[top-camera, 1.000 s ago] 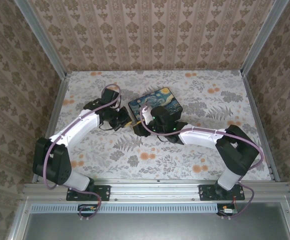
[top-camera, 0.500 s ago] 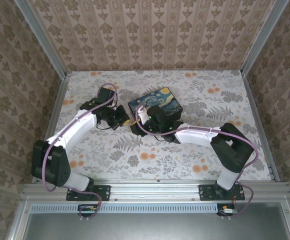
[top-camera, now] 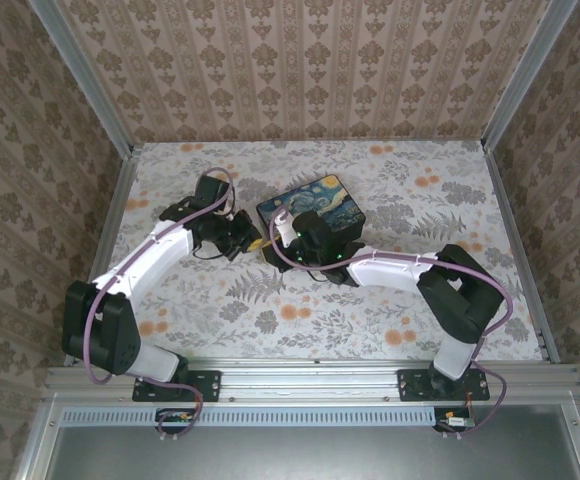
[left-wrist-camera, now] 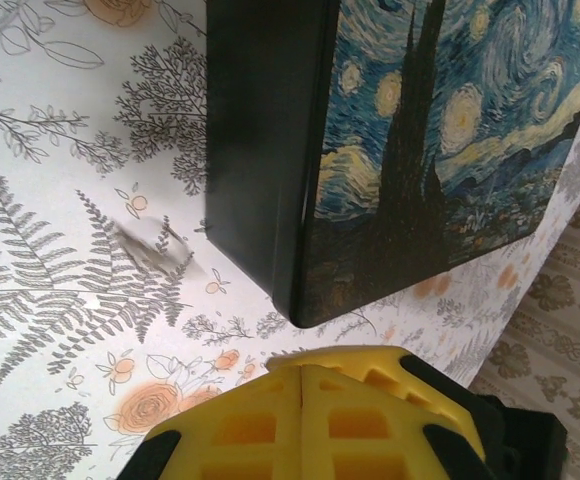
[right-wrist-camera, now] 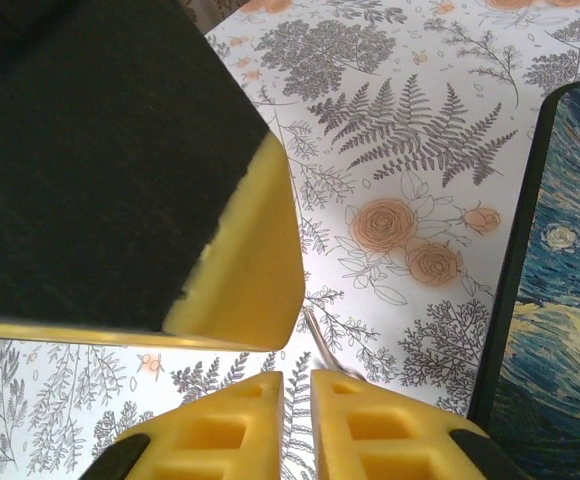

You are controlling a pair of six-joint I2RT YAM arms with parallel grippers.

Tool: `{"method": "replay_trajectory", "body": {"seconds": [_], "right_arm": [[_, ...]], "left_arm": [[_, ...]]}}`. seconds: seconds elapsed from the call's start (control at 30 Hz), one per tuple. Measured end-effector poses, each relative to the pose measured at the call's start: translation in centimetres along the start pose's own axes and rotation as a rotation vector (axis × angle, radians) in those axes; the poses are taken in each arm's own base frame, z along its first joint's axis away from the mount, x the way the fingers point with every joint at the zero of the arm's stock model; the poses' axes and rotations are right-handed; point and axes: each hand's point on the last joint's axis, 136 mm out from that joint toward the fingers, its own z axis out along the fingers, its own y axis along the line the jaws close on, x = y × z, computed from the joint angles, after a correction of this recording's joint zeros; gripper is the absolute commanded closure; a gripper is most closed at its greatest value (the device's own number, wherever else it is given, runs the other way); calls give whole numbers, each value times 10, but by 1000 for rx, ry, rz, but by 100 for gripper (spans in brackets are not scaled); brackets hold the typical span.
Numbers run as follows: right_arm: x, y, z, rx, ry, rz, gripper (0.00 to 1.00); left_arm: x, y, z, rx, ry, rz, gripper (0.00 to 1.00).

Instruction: Unlock the padlock with the key

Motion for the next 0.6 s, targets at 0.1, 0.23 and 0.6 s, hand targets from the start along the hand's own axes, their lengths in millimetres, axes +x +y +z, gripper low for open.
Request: {"method": "replay_trajectory", "body": {"seconds": [0.1, 0.23, 0.6], "right_arm": [[0, -1, 0, 4, -2, -2, 93], [-3, 0, 0, 3, -12, -4, 94], [-8, -37, -34, 66, -38, 130, 79]], "left_arm": [[1, -3, -3, 12, 0, -2, 100], [2, -4, -5, 18, -3, -2, 100], [-18, 39, 4, -122, -75, 75, 64]]}}
